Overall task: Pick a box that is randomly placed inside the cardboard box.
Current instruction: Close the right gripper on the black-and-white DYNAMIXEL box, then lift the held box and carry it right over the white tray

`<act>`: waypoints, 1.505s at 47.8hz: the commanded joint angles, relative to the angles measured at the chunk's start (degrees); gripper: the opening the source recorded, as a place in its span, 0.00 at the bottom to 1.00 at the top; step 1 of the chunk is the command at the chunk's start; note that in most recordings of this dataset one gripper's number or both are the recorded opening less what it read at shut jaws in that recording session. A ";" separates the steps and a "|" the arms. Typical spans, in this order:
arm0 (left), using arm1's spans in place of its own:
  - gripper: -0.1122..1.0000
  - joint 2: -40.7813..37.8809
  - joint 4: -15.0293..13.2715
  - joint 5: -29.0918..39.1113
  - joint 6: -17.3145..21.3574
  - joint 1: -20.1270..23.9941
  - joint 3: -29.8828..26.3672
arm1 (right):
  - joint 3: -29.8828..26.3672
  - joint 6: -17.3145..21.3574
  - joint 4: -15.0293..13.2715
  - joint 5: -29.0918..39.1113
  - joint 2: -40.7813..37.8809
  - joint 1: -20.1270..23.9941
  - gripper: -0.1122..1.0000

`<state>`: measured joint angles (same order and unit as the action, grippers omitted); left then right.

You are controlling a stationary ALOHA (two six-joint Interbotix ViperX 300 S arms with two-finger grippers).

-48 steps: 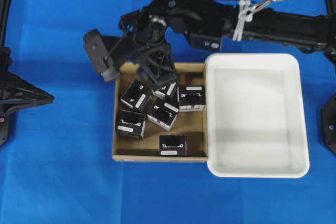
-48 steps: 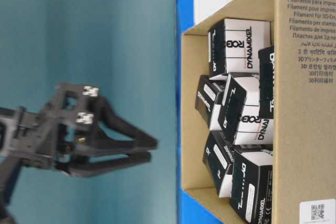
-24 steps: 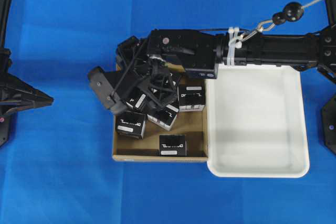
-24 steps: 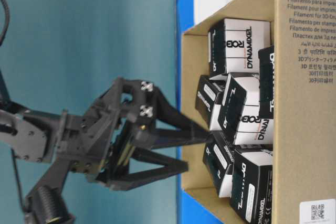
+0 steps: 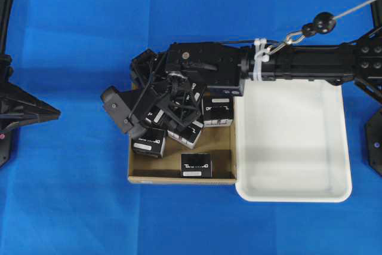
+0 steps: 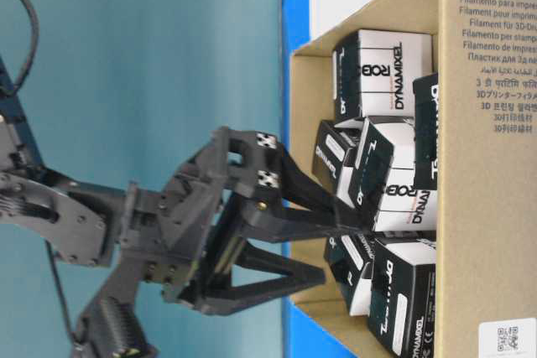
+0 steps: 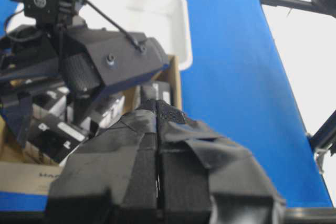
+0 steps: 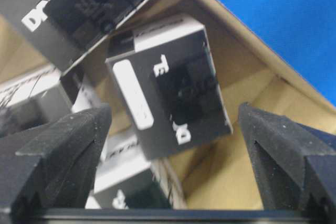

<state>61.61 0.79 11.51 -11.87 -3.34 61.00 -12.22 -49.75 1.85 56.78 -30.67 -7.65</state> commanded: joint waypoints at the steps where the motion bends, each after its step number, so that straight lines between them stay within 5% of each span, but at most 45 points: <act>1: 0.04 -0.35 0.18 -0.35 -0.09 0.00 -1.67 | -0.18 -1.23 -0.09 -1.05 -1.23 0.44 0.98; 16: 0.04 -0.26 0.18 -0.35 -0.18 -0.09 -1.76 | 0.18 -1.23 -0.62 -3.34 -2.02 0.44 0.95; 25: 0.04 -0.26 0.18 -0.26 -0.18 -0.09 -1.67 | -0.09 -0.97 -0.70 -1.93 -1.32 1.05 0.67; 45: 0.04 -0.35 0.18 -0.26 -0.09 0.35 -1.58 | -2.99 -0.09 -0.70 3.34 5.10 1.14 0.67; 72: 0.04 -0.70 0.18 -0.79 -0.18 0.00 -1.67 | -5.19 15.91 -0.35 23.38 20.04 -6.15 0.67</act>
<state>61.52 0.88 11.25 -11.95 -3.34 60.91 -17.84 -34.72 1.23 78.05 -13.71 -12.74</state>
